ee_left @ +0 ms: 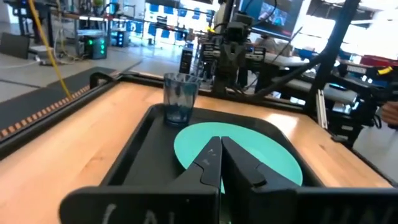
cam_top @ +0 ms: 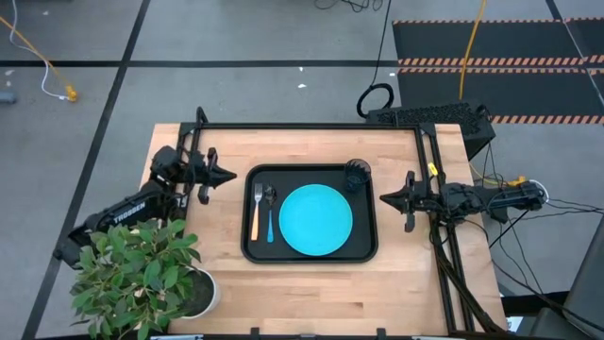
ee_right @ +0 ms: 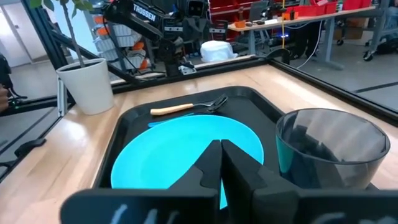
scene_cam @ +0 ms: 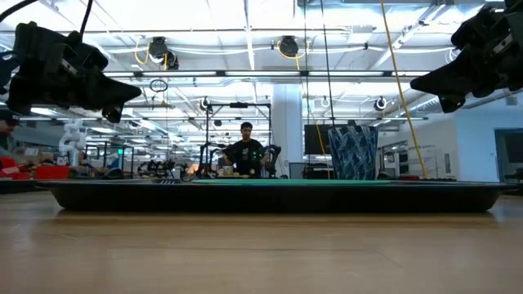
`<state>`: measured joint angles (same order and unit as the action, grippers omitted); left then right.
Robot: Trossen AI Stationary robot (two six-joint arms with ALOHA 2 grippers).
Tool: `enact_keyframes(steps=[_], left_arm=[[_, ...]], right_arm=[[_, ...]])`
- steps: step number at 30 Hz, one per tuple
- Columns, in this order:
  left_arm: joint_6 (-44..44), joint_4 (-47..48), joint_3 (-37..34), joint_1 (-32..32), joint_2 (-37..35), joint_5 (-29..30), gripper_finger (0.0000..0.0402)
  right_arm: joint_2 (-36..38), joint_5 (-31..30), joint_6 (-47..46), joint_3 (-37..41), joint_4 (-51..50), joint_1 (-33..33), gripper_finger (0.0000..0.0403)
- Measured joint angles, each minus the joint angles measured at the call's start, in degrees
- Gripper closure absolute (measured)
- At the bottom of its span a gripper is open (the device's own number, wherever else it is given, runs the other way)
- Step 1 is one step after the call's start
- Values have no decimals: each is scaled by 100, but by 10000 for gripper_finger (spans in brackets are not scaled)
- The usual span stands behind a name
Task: Pick and place plate/cup/fork/spoon on tray
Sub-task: Return to Home Position
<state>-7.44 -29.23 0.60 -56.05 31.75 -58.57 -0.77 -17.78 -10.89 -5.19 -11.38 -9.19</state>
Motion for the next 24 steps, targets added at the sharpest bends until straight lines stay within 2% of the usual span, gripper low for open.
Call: enact_keyframes(steps=[5, 10, 20, 24], left_arm=[[-53, -140, 0, 149, 0, 332, 399], [-469, -315, 0, 495, 0, 1556, 400], [-116, -113, 0, 2370, 0, 3634, 401], [-67, -71, 0, 2747, 0, 3959, 401]], right_arm=[[-136, -5, -131, 0, 0, 0, 403], [-344, -22, -248, 0, 2, 0, 403], [-597, -31, -413, 0, 4, 0, 403], [-597, -25, -494, 2, 5, 0, 403]])
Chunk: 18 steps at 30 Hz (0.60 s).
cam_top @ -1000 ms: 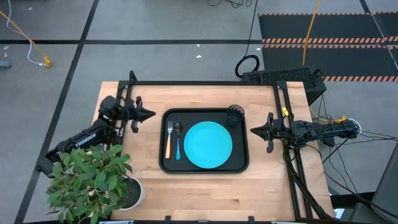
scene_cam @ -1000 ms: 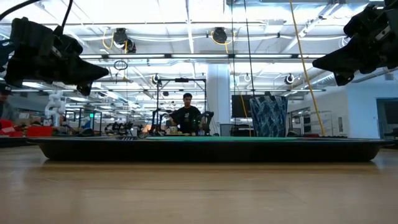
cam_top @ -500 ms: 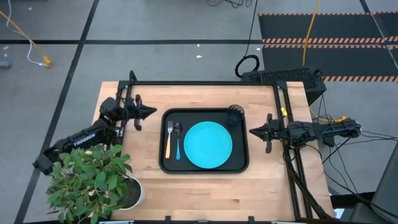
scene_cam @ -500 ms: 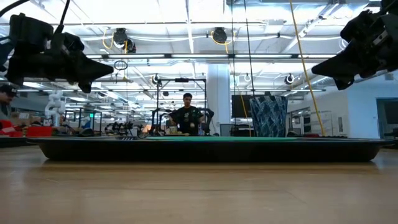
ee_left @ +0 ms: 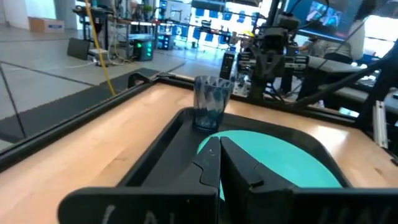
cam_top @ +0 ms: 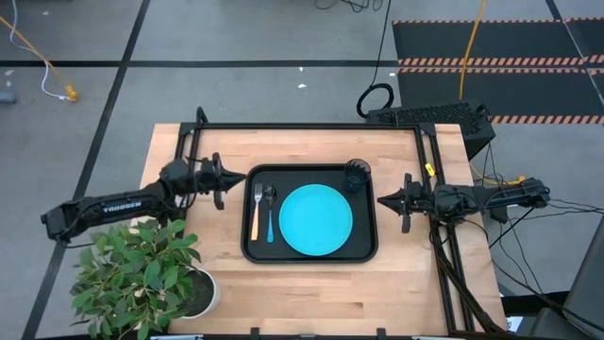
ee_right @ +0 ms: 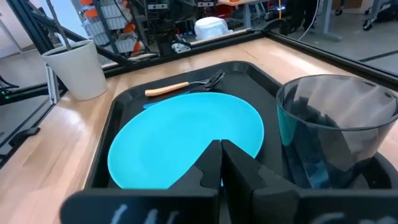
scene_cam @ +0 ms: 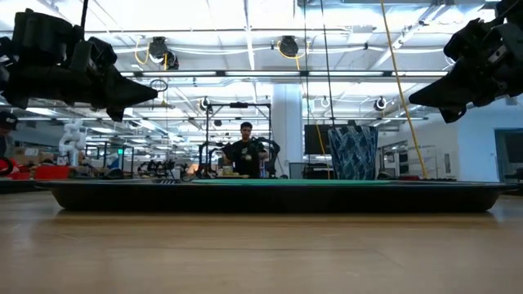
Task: Pick and place plate/cup/fork/spoon on tray
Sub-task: Return to Home Position
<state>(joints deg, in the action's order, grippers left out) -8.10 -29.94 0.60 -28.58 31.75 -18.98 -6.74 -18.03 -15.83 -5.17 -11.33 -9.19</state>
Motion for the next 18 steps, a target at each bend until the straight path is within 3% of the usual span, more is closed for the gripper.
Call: enact_keyframes(steps=[7, 18], left_arm=[[-450, 241, 0, 364, -61, 259, 401], [-351, 579, 0, 2081, -194, 2484, 401]], right_arm=[[0, 9, -1, 0, -1, 0, 403], [-28, -94, 9, 0, 3, 0, 403]])
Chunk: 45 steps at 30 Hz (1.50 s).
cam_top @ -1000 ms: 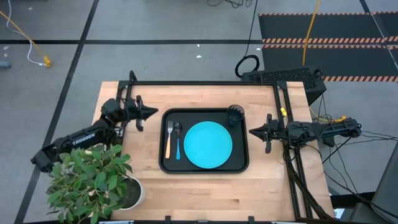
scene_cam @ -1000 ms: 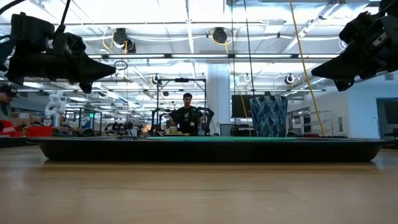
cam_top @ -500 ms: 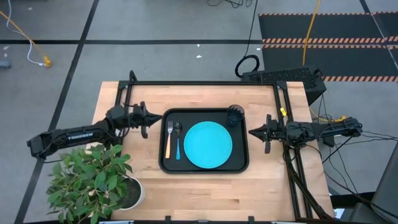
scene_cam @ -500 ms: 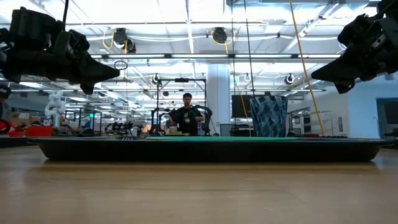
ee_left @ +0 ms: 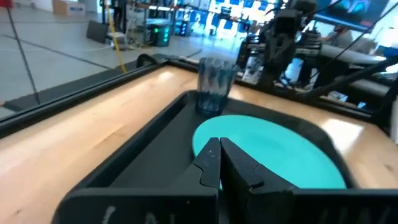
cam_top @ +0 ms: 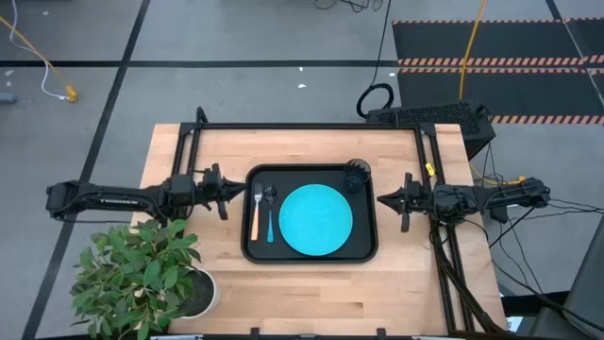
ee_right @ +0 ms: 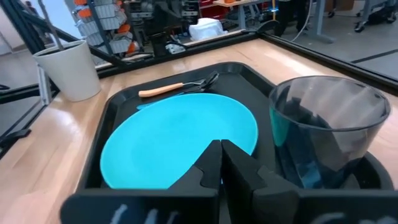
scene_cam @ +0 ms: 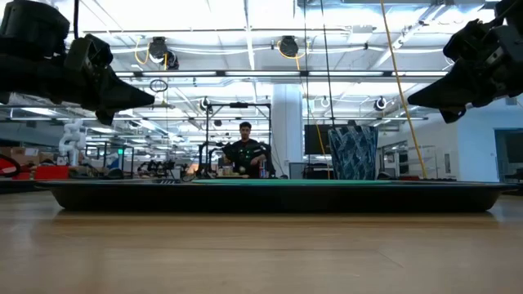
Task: Pick and place plate/cup/fork/spoon on tray
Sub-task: Return to Home Position
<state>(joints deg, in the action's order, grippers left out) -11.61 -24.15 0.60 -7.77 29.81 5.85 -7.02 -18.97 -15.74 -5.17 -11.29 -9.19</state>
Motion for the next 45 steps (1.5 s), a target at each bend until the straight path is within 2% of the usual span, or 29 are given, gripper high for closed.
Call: enact_keyframes(steps=[7, 18, 27, 45], left_arm=[[59, 267, 0, 518, -677, 540, 401], [102, 2125, 3, 518, -2976, 665, 401], [-27, 2386, 90, 518, -2969, 597, 401], [352, 2427, 92, 518, -2672, 464, 401]], right_arm=[[-115, -40, -109, 0, 3, 0, 403], [-295, -45, -160, 0, 0, 0, 403], [-300, -45, -159, 2, 9, 9, 403], [-318, -43, 110, 4, 19, 9, 403]])
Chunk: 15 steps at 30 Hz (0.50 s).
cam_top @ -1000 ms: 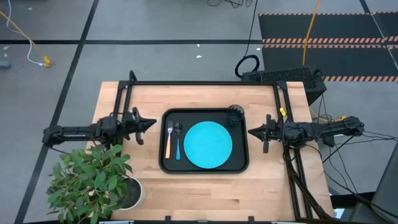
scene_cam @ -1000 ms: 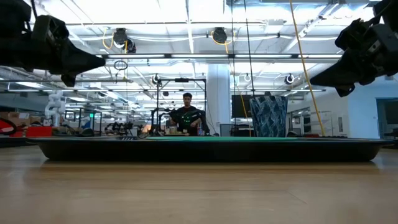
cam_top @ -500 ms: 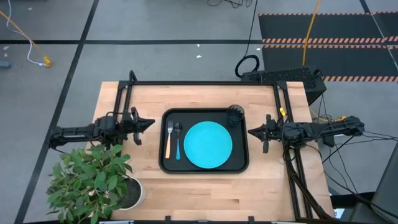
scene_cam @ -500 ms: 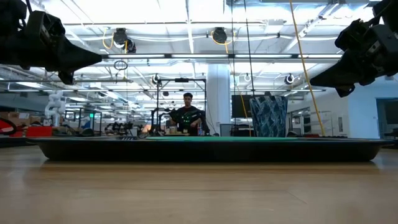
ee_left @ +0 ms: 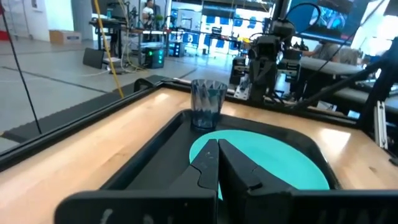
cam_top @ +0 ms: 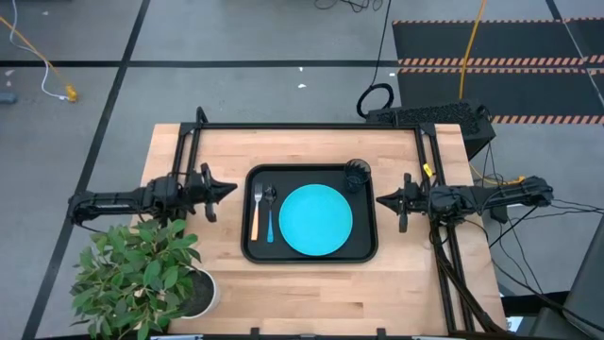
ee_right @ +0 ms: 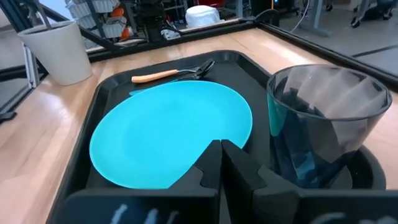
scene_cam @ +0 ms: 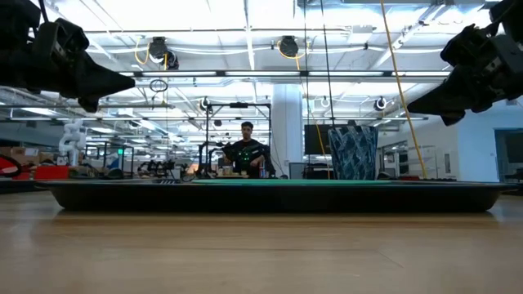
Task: Pick and place plate/cup/fork/spoon on tray
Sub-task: Return to Home Position
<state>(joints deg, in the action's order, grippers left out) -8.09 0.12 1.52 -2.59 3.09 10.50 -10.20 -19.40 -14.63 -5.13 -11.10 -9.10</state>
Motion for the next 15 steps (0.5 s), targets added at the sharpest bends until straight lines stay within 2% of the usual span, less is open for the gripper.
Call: enact_keyframes(steps=[4, 7, 9, 15], left_arm=[[351, 15, 0, 0, 106, -103, 392], [463, 18, 0, 0, 248, -127, 384], [460, 18, 0, 0, 331, -146, 384], [466, 17, 0, 1, 403, -157, 398]], right_arm=[[-1, 22, 362, 125, 493, 2, 403], [-1, 454, 652, 449, 1364, 6, 403], [-8, 630, 632, 429, 1384, 8, 403], [26, 623, 869, 429, 1506, 44, 403]])
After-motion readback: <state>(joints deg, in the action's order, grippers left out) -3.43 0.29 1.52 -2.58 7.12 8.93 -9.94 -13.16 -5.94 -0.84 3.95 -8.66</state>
